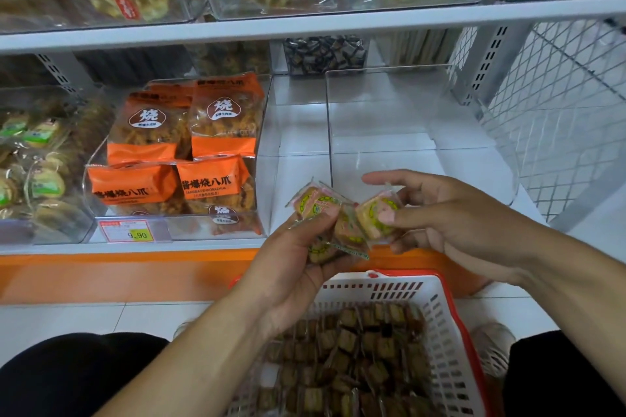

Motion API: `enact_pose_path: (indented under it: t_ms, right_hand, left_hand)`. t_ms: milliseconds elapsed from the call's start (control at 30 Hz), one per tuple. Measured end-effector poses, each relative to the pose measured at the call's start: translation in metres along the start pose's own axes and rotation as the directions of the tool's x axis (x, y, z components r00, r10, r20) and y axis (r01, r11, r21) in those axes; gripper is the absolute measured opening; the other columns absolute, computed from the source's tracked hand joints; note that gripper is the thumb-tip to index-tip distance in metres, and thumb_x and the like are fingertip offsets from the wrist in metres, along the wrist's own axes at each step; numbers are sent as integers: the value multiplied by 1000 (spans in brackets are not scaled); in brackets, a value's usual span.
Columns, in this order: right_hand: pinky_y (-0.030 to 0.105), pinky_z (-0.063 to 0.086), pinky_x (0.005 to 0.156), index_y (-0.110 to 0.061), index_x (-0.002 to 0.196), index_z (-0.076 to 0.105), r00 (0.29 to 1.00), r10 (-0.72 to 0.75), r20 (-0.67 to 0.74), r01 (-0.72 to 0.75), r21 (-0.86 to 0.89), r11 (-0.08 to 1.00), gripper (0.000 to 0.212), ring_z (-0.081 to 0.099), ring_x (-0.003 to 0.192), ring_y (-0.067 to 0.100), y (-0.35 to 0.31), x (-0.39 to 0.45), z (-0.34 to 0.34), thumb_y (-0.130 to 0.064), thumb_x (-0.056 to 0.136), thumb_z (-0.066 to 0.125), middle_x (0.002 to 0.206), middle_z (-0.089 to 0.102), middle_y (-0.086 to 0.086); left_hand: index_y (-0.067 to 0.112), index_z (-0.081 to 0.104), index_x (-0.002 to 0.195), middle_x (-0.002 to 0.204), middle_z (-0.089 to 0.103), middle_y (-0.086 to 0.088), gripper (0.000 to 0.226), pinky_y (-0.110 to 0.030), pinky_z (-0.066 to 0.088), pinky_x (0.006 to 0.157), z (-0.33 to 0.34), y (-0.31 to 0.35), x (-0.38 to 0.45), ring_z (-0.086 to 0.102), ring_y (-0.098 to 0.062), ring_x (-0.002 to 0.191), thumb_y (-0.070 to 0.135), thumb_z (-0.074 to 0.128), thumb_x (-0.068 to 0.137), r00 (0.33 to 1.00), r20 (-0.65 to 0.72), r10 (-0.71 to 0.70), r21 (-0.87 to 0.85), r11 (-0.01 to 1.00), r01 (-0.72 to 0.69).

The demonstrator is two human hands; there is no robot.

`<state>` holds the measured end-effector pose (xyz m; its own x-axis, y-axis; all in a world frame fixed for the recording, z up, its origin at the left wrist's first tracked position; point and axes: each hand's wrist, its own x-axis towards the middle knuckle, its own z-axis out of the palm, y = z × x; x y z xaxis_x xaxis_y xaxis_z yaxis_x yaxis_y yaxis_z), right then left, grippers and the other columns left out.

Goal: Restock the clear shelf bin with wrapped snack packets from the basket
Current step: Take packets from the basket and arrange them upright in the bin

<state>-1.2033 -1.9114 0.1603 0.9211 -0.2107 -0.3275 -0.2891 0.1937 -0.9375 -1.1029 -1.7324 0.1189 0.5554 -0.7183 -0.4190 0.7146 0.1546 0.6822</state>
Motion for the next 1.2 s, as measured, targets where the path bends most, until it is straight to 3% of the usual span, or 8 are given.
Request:
enact_pose_path:
  t_ms: [133, 300, 567, 700, 867, 1033, 1133, 1200]
  right_hand:
    - [37, 62, 69, -6, 104, 70, 998, 31, -54, -19, 222, 975, 23, 73, 83, 31, 0, 2, 5, 1, 83, 68, 98, 73, 22]
    - [34, 55, 61, -9, 99, 69, 987, 70, -143, -61, 66, 996, 22, 66, 74, 18, 17, 3, 21, -21, 82, 77, 83, 71, 11]
    - [35, 55, 74, -17, 113, 74, 997, 50, -59, -43, 112, 993, 44, 70, 100, 19, 30, 0, 37, -33, 72, 78, 112, 75, 7]
    - [34, 58, 74, -11, 121, 66, 998, 64, -31, -56, 204, 977, 54, 72, 107, 24, 27, 0, 40, -25, 70, 78, 115, 75, 8]
    - [46, 58, 91, -9, 123, 69, 985, 152, 76, -170, 380, 909, 51, 69, 107, 21, 35, 0, 46, -23, 74, 77, 120, 73, 10]
    - [37, 60, 86, -4, 126, 66, 990, 119, 73, -139, 417, 898, 52, 70, 111, 23, 41, 0, 59, -20, 77, 74, 121, 73, 12]
    - [39, 57, 89, 2, 125, 60, 997, 63, -35, -42, 428, 903, 57, 70, 112, 26, 41, 3, 58, -18, 75, 76, 119, 72, 16]
    - [41, 58, 89, -2, 109, 63, 994, 9, -112, 39, 426, 904, 41, 70, 110, 30, 37, 4, 54, -15, 72, 77, 118, 71, 21]
  left_hand:
    - [2, 68, 117, 109, 75, -18, 39, -35, 63, 70, -1, 3, 2, 75, -24, 89, 19, 68, 82, 999, -25, 25, -50, 998, -26]
    - [1, 66, 127, 120, 72, -19, 46, -33, 62, 78, -1, 3, 2, 74, -24, 98, 22, 66, 87, 999, -14, 45, -21, 999, -45]
    - [-3, 61, 129, 119, 71, -18, 41, -29, 56, 91, 0, 2, 2, 71, -21, 100, 21, 58, 96, 993, -28, 117, -3, 993, -117]
    - [3, 68, 116, 120, 70, -22, 39, -36, 57, 93, 4, 7, -2, 70, -30, 107, 35, 47, 105, 996, -29, 84, -96, 992, -86]
    - [-5, 53, 136, 137, 56, -32, 56, -55, 36, 117, 5, 9, 1, 50, -46, 135, 41, 43, 106, 984, -130, 118, -192, 971, -142]
    - [-4, 48, 143, 119, 62, -30, 61, -51, 55, 96, 5, 8, 1, 62, -43, 115, 42, 44, 103, 981, -150, 119, -146, 979, -141]
    - [-7, 44, 143, 132, 56, -36, 59, -51, 43, 111, 4, 4, 3, 58, -44, 120, 38, 45, 105, 973, -153, 172, -59, 981, -182]
    - [-4, 53, 136, 119, 65, -26, 48, -43, 43, 104, 1, 3, 4, 62, -32, 107, 32, 46, 105, 962, -167, 215, 19, 976, -215]
